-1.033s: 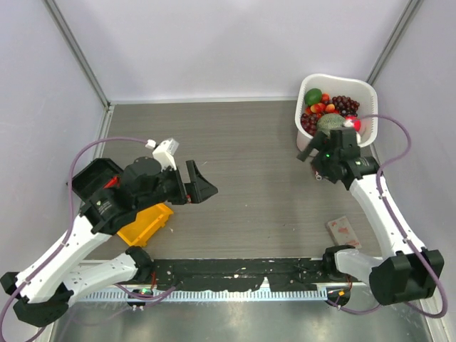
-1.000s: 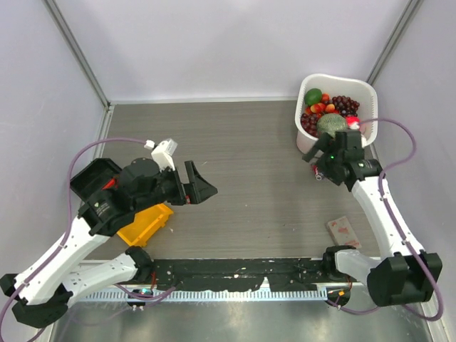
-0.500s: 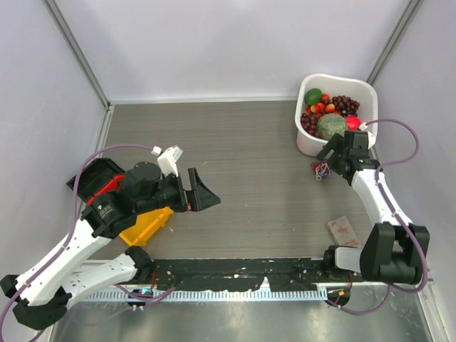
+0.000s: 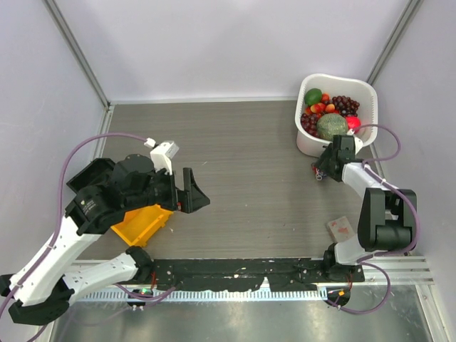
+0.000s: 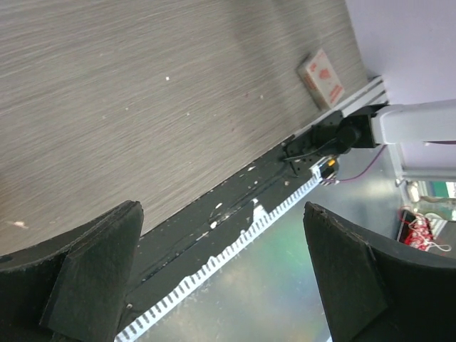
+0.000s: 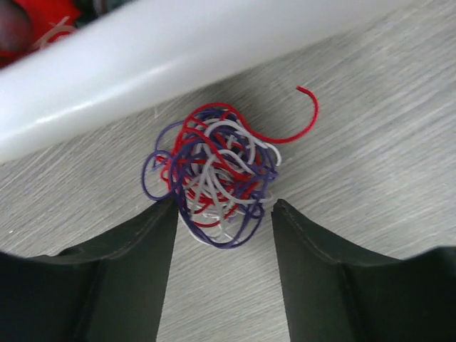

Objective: Untangle the cables

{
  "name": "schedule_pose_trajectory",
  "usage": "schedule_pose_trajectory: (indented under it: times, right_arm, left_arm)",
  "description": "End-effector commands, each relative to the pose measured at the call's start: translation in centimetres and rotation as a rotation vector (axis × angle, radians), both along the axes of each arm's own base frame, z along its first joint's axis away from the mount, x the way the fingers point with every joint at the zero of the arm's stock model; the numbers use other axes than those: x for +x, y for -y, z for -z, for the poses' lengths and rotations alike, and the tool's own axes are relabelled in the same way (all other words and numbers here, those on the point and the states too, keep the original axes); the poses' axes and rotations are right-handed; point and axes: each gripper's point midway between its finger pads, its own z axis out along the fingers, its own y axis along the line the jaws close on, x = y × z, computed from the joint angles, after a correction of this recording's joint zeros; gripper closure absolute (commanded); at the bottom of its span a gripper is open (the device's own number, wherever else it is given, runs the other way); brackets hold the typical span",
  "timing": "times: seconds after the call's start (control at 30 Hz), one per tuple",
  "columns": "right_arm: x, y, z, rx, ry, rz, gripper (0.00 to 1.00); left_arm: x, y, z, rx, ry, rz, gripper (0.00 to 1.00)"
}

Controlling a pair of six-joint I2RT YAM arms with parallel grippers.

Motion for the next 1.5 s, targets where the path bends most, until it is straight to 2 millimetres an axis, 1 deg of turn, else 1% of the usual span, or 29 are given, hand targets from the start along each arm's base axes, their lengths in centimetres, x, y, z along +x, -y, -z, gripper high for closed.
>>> schedule_pose_trajectory:
  times: [0.0,0.03,0.07,0.1,0.2,0.23,0.27,0.33,0.37,0.4,0.43,0.5,0.63,0.67,0.7,0.73,0.8,0.87,0.93,1.0,1.07,1.1,1.2,1.3,1.33,1.37,1.4,1.43,1.47]
  right_arm:
    - [2.2,-2.4,-0.4,-0.041,0.053,-0.105,0.46]
    - [2.4,-3.8,-0.4,-0.065,0.029,-0.166,0.49]
    - [2.5,-4.1,0.3,-0.079,0.002,-0.186,0.58]
    - [2.5,-4.7,0.5,-0.091,-0.016,-0.215,0.61]
    - [1.8,-6.0,1.9,-0.081,-0.077,-0.234,0.84]
    - [1.3,-7.5,2.2,-0.066,-0.091,-0.247,0.94]
    - [0.9,-8.4,2.3,-0.072,-0.098,-0.258,0.99]
    - [-0.6,-12.1,2.1,-0.053,-0.098,-0.315,0.99]
    - [-1.4,-15.4,1.2,-0.038,-0.064,-0.383,0.99]
    - [-2.1,-16.7,0.9,-0.035,-0.055,-0.405,0.99]
    - [-3.4,-19.7,-0.1,0.000,-0.026,-0.463,0.99]
    - [-5.4,-23.4,-1.3,0.085,0.003,-0.528,0.99]
    - [-9.0,-28.7,-4.2,0.336,0.007,-0.692,0.99]
    - [-10.0,-29.5,-4.0,0.390,0.002,-0.709,0.99]
    - [-11.4,-30.6,-4.9,0.473,-0.010,-0.768,0.88]
    - [-12.6,-30.6,-4.9,0.507,-0.028,-0.774,0.70]
    - [-14.2,-30.0,-5.7,0.521,-0.045,-0.806,0.44]
    - [-15.3,-29.4,-6.7,0.501,-0.044,-0.853,0.28]
    - [-16.0,-28.6,-7.3,0.472,-0.058,-0.878,0.27]
    - [-15.8,-27.6,-7.4,0.411,-0.058,-0.870,0.28]
    - [-14.1,-26.0,-7.2,0.304,-0.037,-0.792,0.28]
    - [-13.3,-25.7,-7.3,0.299,-0.035,-0.761,0.32]
    - [-12.2,-26.6,-7.0,0.317,-0.060,-0.747,0.43]
    - [-10.7,-27.7,-7.2,0.339,-0.055,-0.799,0.55]
    - [-10.4,-28.0,-8.0,0.352,-0.048,-0.819,0.56]
    - [-9.6,-26.8,-7.7,0.344,-0.062,-0.792,0.57]
    - [-8.6,-25.6,-7.8,0.386,-0.067,-0.744,0.58]
    - [-8.5,-25.7,-8.0,0.456,-0.076,-0.743,0.58]
    - [-7.6,-24.5,-7.6,0.513,-0.085,-0.669,0.58]
  left_arm:
    - [0.2,-1.2,1.1,0.086,0.014,-0.016,0.01]
    - [0.3,-1.2,1.2,0.086,0.012,-0.021,0.01]
    - [0.5,-1.1,1.2,0.085,0.015,-0.025,0.01]
    - [0.6,-0.9,1.2,0.083,0.013,-0.022,0.01]
    - [0.9,-0.2,1.6,0.076,-0.007,-0.018,0.01]
    - [1.1,0.1,1.8,0.074,-0.016,-0.017,0.01]
    - [1.1,0.4,2.0,0.073,-0.027,-0.015,0.01]
    - [1.7,1.2,2.5,0.071,-0.041,-0.015,0.01]
    - [1.9,1.5,2.8,0.070,-0.048,-0.012,0.01]
    - [2.1,2.0,3.0,0.067,-0.053,-0.006,0.01]
    - [2.3,2.4,3.3,0.067,-0.063,-0.001,0.01]
    - [2.8,3.2,3.7,0.075,-0.079,0.010,0.01]
    - [3.8,4.7,4.5,0.101,-0.104,0.031,0.02]
    - [4.2,4.9,4.7,0.113,-0.109,0.027,0.02]
    - [4.4,5.1,4.7,0.119,-0.109,0.029,0.04]
    - [4.7,5.4,5.0,0.127,-0.114,0.030,0.09]
    - [5.1,6.0,5.9,0.146,-0.138,0.044,0.18]
    - [5.5,6.4,7.1,0.167,-0.172,0.056,0.21]
    - [5.7,7.2,8.3,0.176,-0.199,0.079,0.24]
    - [6.2,7.8,9.4,0.183,-0.219,0.099,0.27]
    - [6.8,8.4,10.6,0.203,-0.233,0.119,0.33]
    - [7.2,8.8,11.6,0.227,-0.248,0.130,0.37]
    - [8.4,9.7,14.2,0.280,-0.295,0.155,0.51]
    - [9.6,10.9,16.2,0.257,-0.394,0.164,0.65]
    - [10.0,11.2,16.6,0.236,-0.423,0.166,0.66]
    - [10.4,11.6,17.0,0.214,-0.455,0.168,0.65]
    - [10.9,11.9,17.2,0.194,-0.478,0.161,0.61]
    - [11.4,12.1,17.6,0.175,-0.499,0.152,0.55]
    - [11.8,12.4,18.0,0.158,-0.518,0.139,0.49]
